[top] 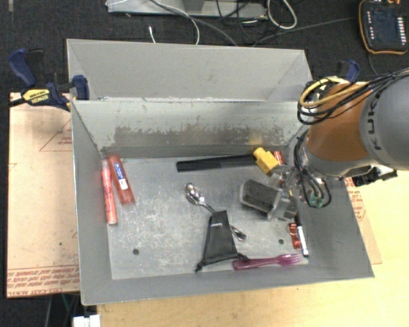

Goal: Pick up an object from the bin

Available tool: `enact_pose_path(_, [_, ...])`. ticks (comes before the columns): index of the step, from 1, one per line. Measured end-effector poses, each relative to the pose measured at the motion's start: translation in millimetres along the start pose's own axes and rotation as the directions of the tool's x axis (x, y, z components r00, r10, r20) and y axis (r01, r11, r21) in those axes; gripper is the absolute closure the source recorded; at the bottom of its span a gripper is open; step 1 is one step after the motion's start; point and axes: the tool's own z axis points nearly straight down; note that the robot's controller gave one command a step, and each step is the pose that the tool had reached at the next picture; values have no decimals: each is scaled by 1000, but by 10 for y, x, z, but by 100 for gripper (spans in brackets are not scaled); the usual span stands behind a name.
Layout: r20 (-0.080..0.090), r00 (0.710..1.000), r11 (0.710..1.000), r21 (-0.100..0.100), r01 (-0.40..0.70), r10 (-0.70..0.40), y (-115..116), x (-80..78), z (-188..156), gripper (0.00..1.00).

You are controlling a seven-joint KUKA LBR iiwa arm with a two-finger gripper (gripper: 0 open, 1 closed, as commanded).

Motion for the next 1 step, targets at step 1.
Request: enact_pose_path(1, [0,1000,1000,-1,0,0,1,0,-180,100])
